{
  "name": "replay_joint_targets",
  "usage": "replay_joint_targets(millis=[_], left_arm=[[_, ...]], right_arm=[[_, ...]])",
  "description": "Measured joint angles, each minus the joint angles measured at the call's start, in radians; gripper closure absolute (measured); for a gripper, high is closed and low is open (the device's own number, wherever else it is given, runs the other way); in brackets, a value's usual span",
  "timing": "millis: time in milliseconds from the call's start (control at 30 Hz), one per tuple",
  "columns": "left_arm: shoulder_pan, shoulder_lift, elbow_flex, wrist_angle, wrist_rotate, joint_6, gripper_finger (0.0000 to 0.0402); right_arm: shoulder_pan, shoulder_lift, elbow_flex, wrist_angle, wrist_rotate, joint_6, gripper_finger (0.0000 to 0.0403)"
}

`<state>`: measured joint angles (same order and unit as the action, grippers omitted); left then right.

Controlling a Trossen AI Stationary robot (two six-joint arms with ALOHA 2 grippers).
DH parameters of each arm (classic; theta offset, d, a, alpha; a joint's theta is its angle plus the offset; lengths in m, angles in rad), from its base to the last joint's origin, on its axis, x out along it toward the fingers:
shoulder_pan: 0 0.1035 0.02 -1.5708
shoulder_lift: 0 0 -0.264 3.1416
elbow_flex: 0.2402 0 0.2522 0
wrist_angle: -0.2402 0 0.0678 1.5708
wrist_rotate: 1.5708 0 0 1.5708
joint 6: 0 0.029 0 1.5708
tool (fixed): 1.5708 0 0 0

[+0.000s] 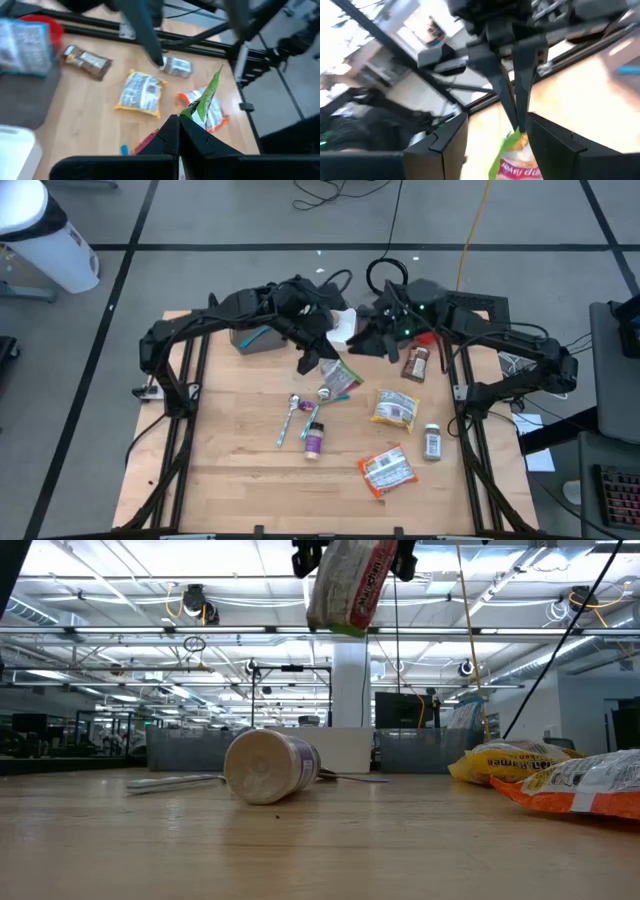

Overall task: Pick & Place Food Item
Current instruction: Put the green noodle pack into the right black bin

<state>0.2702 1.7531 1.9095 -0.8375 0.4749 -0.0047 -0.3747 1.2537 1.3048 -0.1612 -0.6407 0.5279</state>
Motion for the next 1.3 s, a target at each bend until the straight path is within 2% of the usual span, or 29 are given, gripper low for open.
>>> replay_joint_targets(millis=[100, 267, 333, 767, 1300], left_arm=[[0.03, 0.0, 0.0, -0.017, -0.006, -0.027, 0.04], [0.061, 0.0, 0.0, -0.029, -0.019, -0.02, 0.04], [0.071, 0.0, 0.0, -0.027, -0.029, -0.018, 0.04], [0.102, 0.0, 0.0, -0.021, -0.07, -0.052, 0.04], [0.103, 0.0, 0.0, 0.036, -0.082, -0.086, 0.04]], right_arm=[[0.002, 0.004, 0.05, -0.077, 0.071, -0.076, 0.0216], [0.02, 0.041, 0.194, -0.306, 0.245, -0.25, 0.0224], [0.023, 0.064, 0.247, -0.362, 0.275, -0.286, 0.0224], [0.021, 0.281, 0.476, -0.624, 0.274, -0.388, 0.0203], [0.021, 0.347, 0.494, -0.712, 0.279, -0.411, 0.0229]])
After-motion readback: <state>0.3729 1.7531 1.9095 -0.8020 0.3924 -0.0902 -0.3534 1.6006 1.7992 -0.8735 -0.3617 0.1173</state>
